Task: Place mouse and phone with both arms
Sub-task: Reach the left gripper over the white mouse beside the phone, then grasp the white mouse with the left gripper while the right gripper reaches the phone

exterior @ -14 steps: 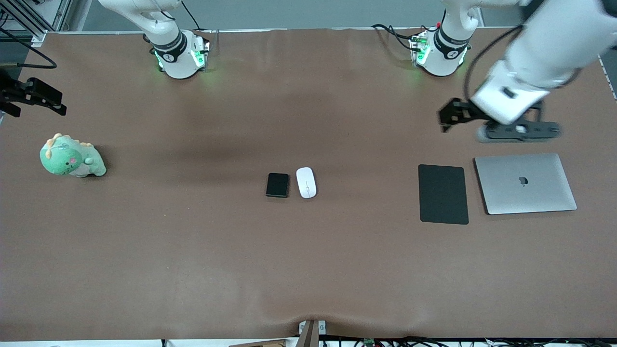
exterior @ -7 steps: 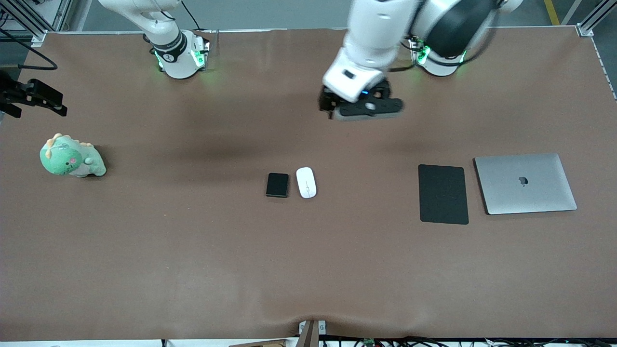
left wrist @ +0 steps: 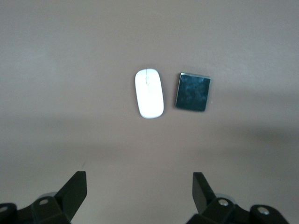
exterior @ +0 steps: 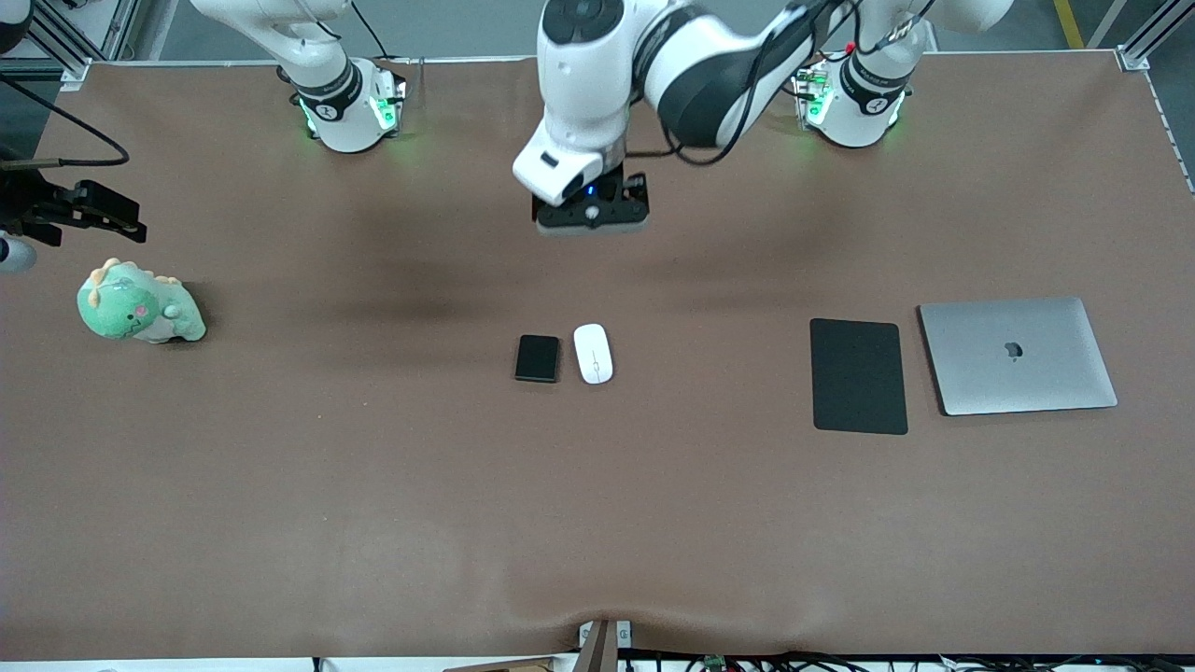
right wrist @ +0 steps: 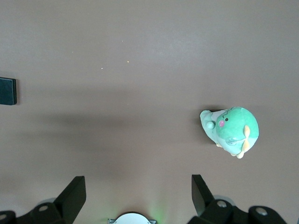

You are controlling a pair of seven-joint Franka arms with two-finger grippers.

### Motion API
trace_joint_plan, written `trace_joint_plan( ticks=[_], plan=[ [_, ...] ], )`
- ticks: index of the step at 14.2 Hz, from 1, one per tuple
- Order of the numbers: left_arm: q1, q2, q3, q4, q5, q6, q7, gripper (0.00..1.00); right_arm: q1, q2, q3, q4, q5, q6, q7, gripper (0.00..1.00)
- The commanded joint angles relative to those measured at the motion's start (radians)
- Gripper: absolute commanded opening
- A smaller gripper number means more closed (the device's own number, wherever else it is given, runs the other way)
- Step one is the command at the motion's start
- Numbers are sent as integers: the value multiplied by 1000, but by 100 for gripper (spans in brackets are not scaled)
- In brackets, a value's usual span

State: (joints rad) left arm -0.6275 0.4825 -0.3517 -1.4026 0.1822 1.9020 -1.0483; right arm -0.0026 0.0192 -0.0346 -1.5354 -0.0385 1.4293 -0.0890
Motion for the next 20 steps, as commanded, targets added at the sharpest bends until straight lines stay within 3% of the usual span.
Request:
trace_joint_plan(
  ticks=[1,9,20],
  plan=[
    [11,100,5,33,48,74,-4,100,-2,13,4,21,-11,-12,-9,100],
    [40,341,23,24,109,298,2,100,9,67,7,20,-3,-13,-14,100],
    [28,450,72,34,103,471,-147,100,23,185,9,12,35,-32,-5,100]
  ],
)
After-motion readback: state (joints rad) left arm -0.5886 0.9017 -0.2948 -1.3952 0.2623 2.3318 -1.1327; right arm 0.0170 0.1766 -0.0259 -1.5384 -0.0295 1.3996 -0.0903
